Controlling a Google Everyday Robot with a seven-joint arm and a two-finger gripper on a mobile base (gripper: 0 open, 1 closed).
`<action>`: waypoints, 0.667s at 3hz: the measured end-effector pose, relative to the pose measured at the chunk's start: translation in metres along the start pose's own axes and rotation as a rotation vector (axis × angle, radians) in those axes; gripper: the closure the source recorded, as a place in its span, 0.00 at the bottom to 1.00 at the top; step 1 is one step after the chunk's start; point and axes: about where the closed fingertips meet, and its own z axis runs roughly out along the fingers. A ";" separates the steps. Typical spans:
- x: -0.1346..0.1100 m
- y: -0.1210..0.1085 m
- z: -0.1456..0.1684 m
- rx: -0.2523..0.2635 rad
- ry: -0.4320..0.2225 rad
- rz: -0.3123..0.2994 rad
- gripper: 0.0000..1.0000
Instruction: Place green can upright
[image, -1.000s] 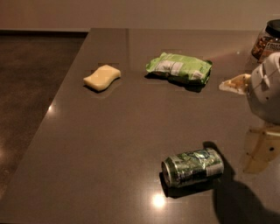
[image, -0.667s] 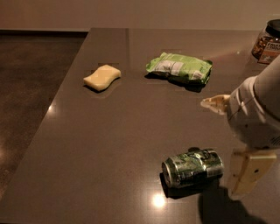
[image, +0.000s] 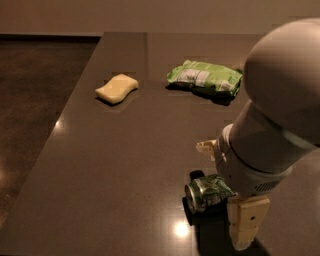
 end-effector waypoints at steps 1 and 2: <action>-0.013 0.003 0.025 -0.050 0.027 -0.029 0.03; -0.015 0.002 0.035 -0.065 0.050 -0.026 0.25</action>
Offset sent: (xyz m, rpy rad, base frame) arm 0.0007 0.0212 -0.0498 -0.0944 0.0808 0.0173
